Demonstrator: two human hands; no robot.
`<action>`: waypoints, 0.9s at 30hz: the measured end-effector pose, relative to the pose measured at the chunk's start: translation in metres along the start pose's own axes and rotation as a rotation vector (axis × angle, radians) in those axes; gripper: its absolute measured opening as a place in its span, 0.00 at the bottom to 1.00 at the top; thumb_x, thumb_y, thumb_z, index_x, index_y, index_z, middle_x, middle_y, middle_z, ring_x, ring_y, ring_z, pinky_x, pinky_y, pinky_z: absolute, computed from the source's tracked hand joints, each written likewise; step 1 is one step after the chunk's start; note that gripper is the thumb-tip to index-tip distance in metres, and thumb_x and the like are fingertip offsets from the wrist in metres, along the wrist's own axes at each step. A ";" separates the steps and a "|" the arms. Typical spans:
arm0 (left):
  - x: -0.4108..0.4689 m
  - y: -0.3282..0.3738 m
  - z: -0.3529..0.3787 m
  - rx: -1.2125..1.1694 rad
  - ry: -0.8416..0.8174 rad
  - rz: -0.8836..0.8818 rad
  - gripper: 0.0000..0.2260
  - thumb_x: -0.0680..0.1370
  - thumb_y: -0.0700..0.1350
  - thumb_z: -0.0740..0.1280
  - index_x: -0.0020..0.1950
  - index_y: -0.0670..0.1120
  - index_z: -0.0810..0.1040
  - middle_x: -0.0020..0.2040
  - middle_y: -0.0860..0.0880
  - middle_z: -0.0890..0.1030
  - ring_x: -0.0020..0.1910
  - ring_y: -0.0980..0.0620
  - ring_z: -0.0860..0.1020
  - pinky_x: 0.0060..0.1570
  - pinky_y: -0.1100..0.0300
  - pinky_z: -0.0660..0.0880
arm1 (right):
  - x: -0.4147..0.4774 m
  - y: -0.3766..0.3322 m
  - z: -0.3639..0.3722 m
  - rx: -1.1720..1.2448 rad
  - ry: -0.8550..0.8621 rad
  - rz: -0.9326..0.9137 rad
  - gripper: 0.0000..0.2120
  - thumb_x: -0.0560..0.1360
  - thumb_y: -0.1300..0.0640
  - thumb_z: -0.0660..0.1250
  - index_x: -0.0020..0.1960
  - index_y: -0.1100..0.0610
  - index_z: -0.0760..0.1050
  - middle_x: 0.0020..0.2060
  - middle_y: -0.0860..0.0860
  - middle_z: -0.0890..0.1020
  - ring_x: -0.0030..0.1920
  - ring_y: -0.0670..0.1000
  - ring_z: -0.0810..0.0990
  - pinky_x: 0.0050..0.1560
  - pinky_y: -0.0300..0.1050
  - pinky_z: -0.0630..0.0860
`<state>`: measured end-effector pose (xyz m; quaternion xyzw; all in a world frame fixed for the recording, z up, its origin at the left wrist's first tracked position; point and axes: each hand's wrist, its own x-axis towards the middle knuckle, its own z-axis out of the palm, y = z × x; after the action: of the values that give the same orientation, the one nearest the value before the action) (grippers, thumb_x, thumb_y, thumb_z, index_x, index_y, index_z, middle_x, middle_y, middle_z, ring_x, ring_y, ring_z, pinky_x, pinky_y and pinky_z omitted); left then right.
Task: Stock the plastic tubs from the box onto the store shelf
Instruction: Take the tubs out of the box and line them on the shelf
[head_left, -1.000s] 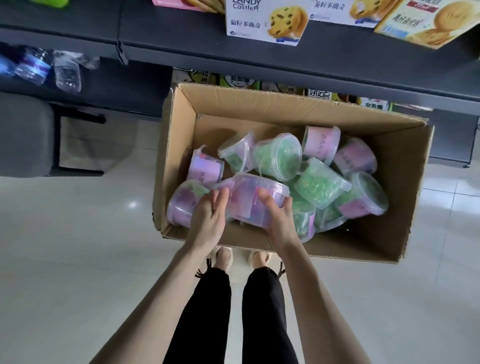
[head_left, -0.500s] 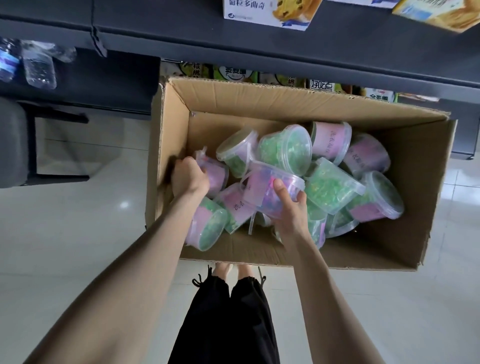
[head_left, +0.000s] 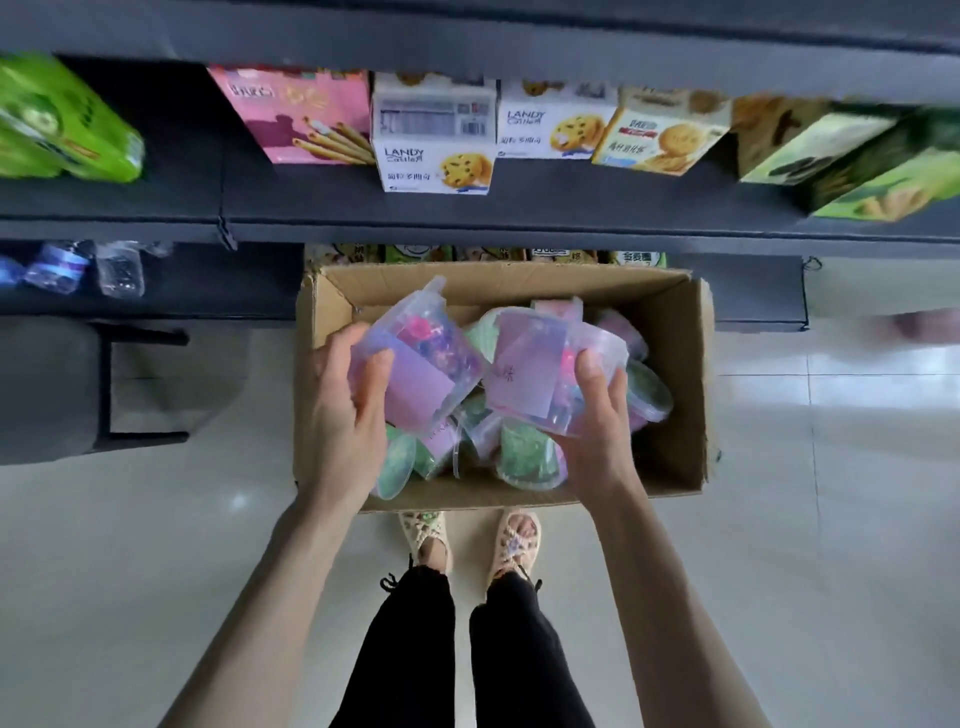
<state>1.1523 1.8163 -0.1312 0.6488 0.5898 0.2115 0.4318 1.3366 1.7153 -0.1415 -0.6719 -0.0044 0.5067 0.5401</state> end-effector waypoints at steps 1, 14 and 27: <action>-0.009 0.017 -0.005 -0.031 -0.002 0.009 0.16 0.77 0.62 0.55 0.62 0.60 0.67 0.58 0.50 0.75 0.52 0.54 0.75 0.39 0.71 0.70 | -0.012 -0.014 -0.006 0.017 -0.010 -0.030 0.40 0.63 0.33 0.69 0.69 0.48 0.61 0.65 0.52 0.72 0.64 0.53 0.75 0.62 0.67 0.72; -0.157 0.210 0.079 -0.556 0.129 0.100 0.08 0.73 0.57 0.64 0.46 0.56 0.78 0.41 0.51 0.78 0.43 0.55 0.78 0.48 0.47 0.78 | -0.131 -0.142 -0.180 0.128 -0.160 -0.278 0.40 0.65 0.37 0.69 0.68 0.61 0.65 0.63 0.65 0.73 0.64 0.65 0.73 0.64 0.70 0.67; -0.109 0.426 0.032 -0.466 0.351 0.639 0.11 0.73 0.56 0.69 0.54 0.55 0.77 0.46 0.63 0.81 0.46 0.64 0.78 0.45 0.70 0.73 | -0.138 -0.373 -0.196 0.095 -0.310 -0.713 0.36 0.60 0.41 0.75 0.63 0.51 0.67 0.55 0.51 0.82 0.56 0.52 0.82 0.63 0.55 0.75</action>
<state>1.4017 1.7327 0.2221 0.6383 0.3601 0.5692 0.3728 1.6058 1.6534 0.2052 -0.5180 -0.2954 0.3824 0.7058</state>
